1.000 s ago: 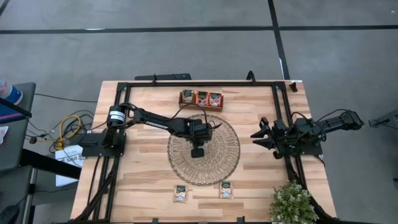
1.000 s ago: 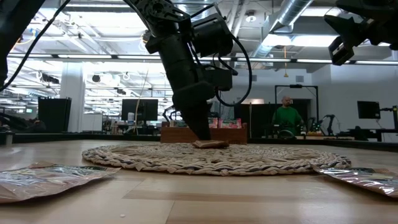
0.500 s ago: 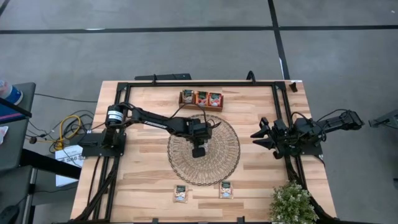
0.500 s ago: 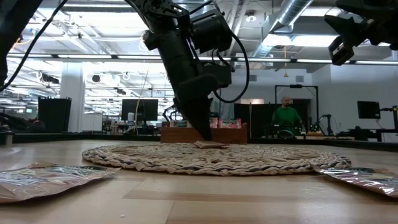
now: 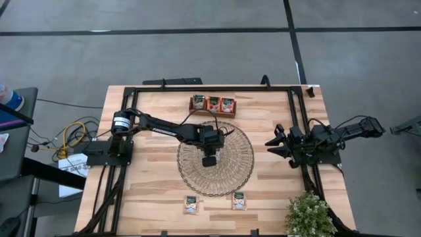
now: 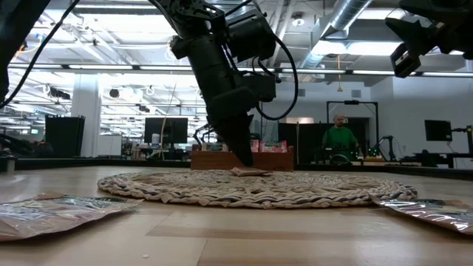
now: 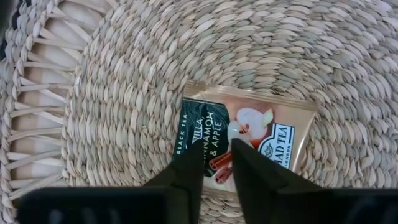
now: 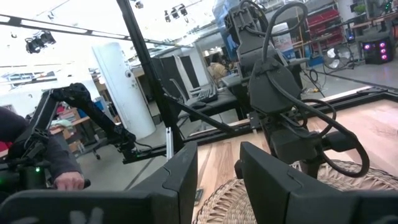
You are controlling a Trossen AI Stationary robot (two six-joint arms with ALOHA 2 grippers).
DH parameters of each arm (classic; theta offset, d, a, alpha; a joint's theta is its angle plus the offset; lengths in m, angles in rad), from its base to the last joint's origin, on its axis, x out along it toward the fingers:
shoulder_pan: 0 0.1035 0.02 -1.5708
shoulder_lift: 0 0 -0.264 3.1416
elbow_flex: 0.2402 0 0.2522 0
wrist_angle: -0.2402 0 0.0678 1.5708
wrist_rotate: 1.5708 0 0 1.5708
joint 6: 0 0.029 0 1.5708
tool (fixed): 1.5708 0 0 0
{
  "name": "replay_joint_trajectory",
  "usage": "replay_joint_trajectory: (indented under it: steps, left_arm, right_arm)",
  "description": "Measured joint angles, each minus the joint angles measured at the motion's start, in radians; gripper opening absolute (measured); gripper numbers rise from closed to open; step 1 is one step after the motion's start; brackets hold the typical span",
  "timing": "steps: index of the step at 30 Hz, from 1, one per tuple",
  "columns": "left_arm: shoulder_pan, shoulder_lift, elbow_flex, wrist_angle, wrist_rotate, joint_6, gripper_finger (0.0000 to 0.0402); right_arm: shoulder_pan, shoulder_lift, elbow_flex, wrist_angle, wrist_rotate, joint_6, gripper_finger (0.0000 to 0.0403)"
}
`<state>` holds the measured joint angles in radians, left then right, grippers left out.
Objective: Pick & Place Tea
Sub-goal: Put the brown tea bag into the left section of the wooden organizer
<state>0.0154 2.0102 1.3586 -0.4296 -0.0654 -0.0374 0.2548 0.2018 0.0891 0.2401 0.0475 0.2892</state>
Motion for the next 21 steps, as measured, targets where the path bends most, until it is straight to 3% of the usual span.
replay_joint_trajectory:
  steps: [8,21]
  left_arm:
    - [0.0,0.0,0.0,-0.013,-0.016,0.024,0.0161]
    - [0.027,0.0,0.0,-0.014,-0.018,0.026,0.0172]
  right_arm:
    - [0.0,0.0,0.0,0.0,0.0,0.0,0.0114]
    - [0.0,0.0,0.0,0.0,0.0,0.0,0.0114]
